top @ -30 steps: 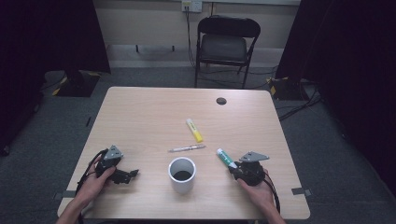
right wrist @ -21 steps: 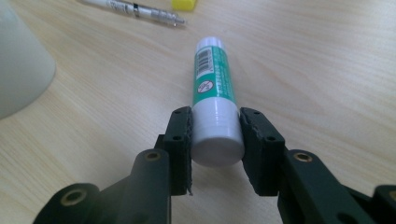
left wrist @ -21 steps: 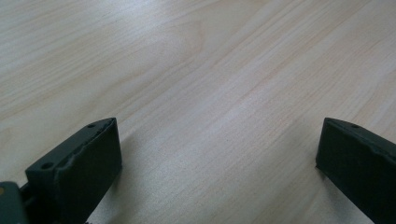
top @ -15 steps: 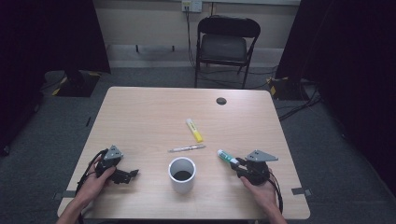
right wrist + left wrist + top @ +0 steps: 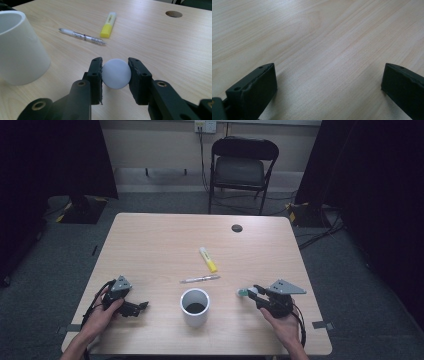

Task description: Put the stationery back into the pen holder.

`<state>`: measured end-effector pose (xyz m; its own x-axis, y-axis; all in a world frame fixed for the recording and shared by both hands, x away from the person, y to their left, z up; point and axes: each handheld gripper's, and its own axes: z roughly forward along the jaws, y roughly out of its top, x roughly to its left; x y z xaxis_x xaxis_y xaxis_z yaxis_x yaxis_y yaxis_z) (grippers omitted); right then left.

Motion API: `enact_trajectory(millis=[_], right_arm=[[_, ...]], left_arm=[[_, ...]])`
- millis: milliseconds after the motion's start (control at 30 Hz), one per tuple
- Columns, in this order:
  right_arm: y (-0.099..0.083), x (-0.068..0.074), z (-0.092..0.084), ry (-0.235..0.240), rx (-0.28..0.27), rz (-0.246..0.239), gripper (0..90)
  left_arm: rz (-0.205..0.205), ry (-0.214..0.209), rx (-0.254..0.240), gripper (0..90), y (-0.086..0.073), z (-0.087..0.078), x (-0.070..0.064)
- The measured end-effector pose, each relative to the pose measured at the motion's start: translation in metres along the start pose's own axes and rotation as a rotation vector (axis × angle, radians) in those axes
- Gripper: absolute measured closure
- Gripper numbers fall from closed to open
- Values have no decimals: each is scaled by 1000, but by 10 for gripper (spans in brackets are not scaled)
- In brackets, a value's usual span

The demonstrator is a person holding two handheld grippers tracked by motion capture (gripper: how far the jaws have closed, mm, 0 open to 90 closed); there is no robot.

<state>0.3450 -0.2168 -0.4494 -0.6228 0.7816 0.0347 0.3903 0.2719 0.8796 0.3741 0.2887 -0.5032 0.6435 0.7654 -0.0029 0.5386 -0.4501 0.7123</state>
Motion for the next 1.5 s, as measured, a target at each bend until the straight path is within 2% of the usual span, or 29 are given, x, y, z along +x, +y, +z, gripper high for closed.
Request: enact_trajectory(millis=[167, 367, 500, 833, 1233, 1333, 1500], right_arm=[[3, -1, -4, 2, -17, -2, 655], [3, 0, -2, -7, -8, -3, 654], [4, 1, 0, 3, -5, -6, 654], [14, 3, 15, 12, 6, -17, 650], [13, 4, 28, 19, 35, -5, 611], [10, 3, 30, 22, 42, 16, 563], [7, 2, 33, 32, 46, 28, 557]], left_arm=[[0, 0, 0, 0, 0, 0, 0], [0, 0, 0, 0, 0, 0, 0], [0, 0, 0, 0, 0, 0, 0], [1, 0, 1, 0, 0, 0, 0], [0, 0, 0, 0, 0, 0, 0], [0, 0, 0, 0, 0, 0, 0], [0, 0, 0, 0, 0, 0, 0]])
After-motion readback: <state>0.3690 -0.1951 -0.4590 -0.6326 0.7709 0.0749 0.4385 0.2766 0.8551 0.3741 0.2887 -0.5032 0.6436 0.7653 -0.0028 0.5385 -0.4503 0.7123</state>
